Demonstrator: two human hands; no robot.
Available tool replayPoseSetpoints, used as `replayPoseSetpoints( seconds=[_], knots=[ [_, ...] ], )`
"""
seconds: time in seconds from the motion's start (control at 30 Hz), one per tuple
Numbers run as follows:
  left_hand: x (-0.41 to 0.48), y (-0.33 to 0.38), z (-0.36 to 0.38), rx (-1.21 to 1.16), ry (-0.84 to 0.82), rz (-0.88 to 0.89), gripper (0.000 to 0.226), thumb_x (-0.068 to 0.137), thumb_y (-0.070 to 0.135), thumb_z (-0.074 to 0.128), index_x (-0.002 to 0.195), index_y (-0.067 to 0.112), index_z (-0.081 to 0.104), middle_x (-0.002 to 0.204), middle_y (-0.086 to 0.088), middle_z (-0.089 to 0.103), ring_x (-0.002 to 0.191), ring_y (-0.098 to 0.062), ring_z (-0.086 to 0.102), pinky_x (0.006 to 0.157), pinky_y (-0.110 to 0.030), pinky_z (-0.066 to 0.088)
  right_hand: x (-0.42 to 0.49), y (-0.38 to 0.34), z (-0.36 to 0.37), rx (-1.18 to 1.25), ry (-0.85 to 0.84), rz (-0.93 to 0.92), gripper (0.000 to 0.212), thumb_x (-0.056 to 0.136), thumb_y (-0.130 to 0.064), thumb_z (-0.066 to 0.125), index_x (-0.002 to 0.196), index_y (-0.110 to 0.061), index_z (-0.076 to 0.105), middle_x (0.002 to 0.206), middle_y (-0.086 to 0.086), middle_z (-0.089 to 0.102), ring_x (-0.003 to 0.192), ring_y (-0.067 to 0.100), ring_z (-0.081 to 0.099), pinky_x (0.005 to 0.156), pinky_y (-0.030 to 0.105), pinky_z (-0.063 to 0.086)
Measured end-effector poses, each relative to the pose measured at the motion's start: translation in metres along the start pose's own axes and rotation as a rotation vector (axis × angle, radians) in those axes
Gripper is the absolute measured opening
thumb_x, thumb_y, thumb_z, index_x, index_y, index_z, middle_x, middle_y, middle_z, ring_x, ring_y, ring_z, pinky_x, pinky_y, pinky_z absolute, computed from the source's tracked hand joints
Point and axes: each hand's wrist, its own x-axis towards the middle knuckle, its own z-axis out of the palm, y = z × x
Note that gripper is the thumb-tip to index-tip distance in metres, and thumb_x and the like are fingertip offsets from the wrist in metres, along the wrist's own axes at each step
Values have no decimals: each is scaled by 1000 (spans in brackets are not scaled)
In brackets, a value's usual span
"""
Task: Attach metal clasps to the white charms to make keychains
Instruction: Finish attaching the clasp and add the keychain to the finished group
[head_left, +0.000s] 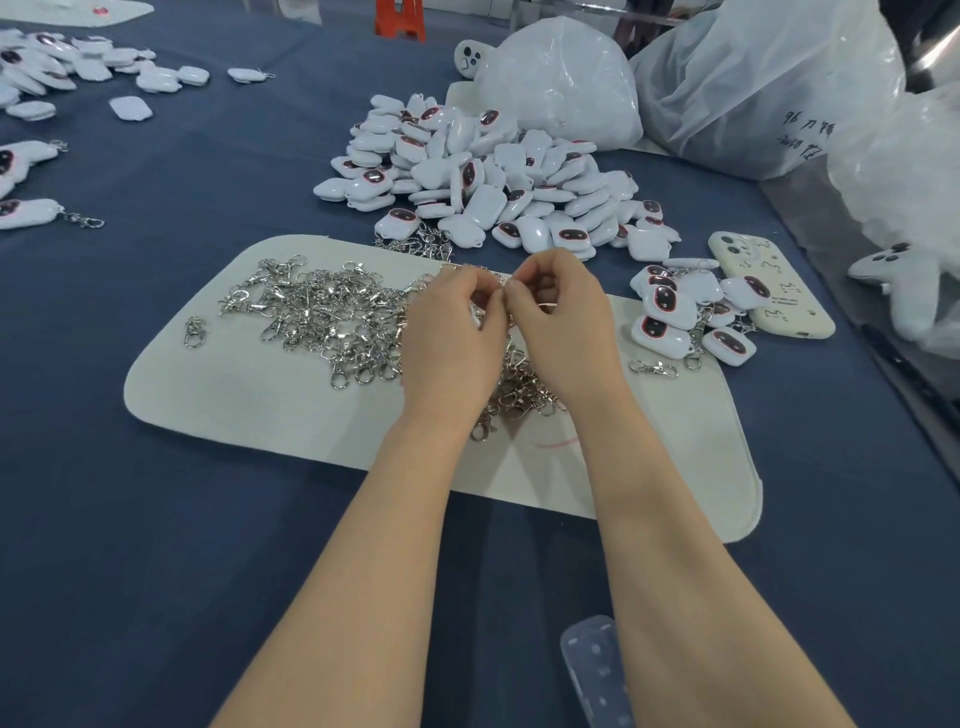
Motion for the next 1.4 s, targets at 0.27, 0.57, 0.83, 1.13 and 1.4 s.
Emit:
replayPoseSetpoints(
  seconds=[0.27, 0.57, 0.83, 1.13, 1.4],
  knots=[
    [2, 3, -3, -144, 7, -149, 5, 87, 18, 60, 84, 20, 63, 73, 17, 58, 69, -4, 52, 61, -7, 35, 0, -3, 1, 102, -4, -19, 17, 88, -3, 59, 93, -19, 56, 84, -13, 58, 76, 4, 55, 73, 16, 47],
    [3, 3, -2, -162, -7, -155, 6, 88, 20, 61, 84, 23, 64, 72, 21, 57, 69, 6, 52, 59, -2, 34, 1, -1, 2, -17, -18, 4, 10, 92, -12, 56, 93, -16, 65, 85, -10, 66, 82, 6, 60, 72, 15, 43],
    [1, 3, -2, -94, 0, -99, 7, 90, 19, 60, 83, 22, 62, 70, 20, 55, 71, -5, 52, 61, -3, 33, 1, 1, 3, -66, 10, -21, 11, 91, -10, 56, 94, -16, 64, 83, -12, 63, 74, -4, 55, 67, 5, 39],
    [2, 5, -4, -207, 47, -174, 8, 89, 18, 60, 87, 15, 67, 76, 11, 62, 76, -9, 55, 60, -9, 35, -1, -3, 5, 1, 44, -2, 7, 88, -12, 61, 85, -18, 61, 76, -16, 60, 73, -1, 57, 67, 8, 42],
    [2, 5, -3, -156, 46, -169, 8, 90, 21, 59, 86, 18, 64, 72, 16, 58, 68, -4, 50, 59, -9, 35, -2, -2, 8, -60, 65, -41, 4, 89, -11, 59, 89, -15, 59, 89, -2, 63, 74, 2, 53, 66, 10, 40]
  ],
)
